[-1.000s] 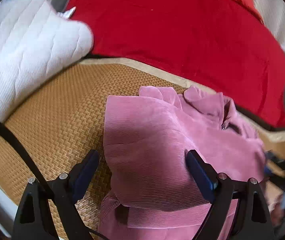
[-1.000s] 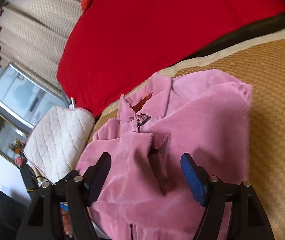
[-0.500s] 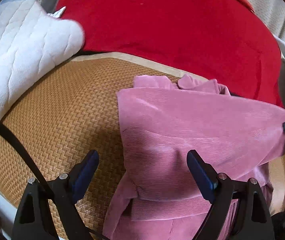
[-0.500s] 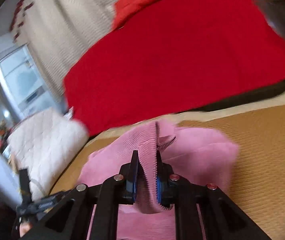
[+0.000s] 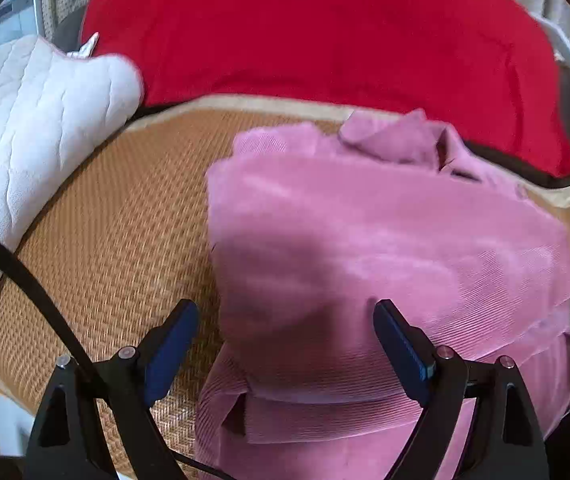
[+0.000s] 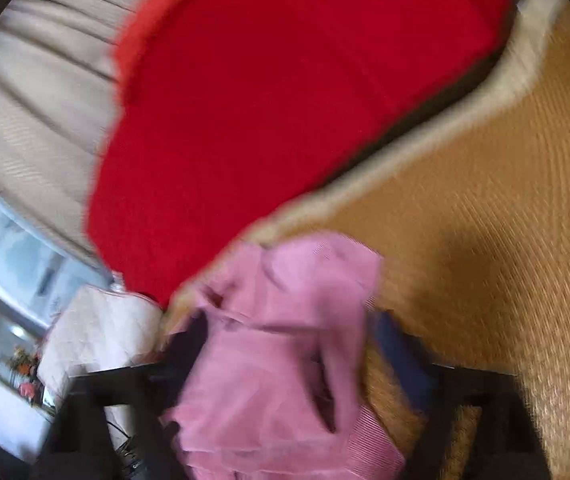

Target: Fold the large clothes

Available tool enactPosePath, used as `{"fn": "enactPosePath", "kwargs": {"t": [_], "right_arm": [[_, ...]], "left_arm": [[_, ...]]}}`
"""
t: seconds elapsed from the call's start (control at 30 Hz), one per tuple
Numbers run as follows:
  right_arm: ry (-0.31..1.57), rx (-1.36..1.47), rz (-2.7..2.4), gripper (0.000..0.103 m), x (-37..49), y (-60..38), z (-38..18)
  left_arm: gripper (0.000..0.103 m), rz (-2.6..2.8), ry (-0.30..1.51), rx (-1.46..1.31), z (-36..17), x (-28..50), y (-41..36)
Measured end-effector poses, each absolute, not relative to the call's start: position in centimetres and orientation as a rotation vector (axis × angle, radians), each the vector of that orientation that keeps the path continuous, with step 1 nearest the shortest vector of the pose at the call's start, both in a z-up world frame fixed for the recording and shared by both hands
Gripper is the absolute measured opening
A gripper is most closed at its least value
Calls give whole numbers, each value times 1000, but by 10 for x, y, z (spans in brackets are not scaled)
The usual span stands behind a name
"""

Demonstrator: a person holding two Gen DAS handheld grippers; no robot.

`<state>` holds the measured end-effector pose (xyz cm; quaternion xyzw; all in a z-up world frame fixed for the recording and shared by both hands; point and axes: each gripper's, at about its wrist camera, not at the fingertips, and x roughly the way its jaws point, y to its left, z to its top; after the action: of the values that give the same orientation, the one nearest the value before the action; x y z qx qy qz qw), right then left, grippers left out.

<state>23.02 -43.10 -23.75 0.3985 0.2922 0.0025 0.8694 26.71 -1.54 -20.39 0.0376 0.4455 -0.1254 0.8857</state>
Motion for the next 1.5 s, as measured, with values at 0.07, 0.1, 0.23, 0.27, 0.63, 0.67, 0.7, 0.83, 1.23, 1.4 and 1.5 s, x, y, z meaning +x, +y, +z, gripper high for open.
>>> {"fn": "enactPosePath", "kwargs": {"t": [0.07, 0.1, 0.23, 0.27, 0.63, 0.67, 0.7, 0.83, 1.23, 1.4, 1.5], "right_arm": [[611, 707, 57, 89, 234, -408, -226], [617, 663, 80, 77, 236, -397, -224], [722, 573, 143, 46, 254, -362, -243], [746, 572, 137, 46, 259, -358, -249], [822, 599, 154, 41, 264, -349, -270], [814, 592, 182, 41, 260, -343, -269], [810, 574, 216, 41, 256, -338, -265], [896, 519, 287, 41, 263, -313, -279], [847, 446, 144, 41, 280, -326, -262], [921, 527, 86, 41, 308, -340, -303], [907, 456, 85, 40, 306, -333, -291]], "left_arm": [[90, -283, 876, 74, -195, 261, -18], [90, -296, 857, 70, -191, 259, -20], [90, -283, 880, 104, -199, 263, -33], [90, -273, 914, 118, -206, 267, -36], [90, -299, 934, 80, -210, 274, -24], [90, -305, 920, 72, -207, 272, -22], [90, -309, 911, 74, -206, 270, -22], [90, -289, 987, 157, -223, 274, -36], [90, -216, 957, 163, -209, 317, -55], [91, -160, 1035, 174, -235, 344, -63], [91, -178, 1002, 195, -228, 339, -64]]}}
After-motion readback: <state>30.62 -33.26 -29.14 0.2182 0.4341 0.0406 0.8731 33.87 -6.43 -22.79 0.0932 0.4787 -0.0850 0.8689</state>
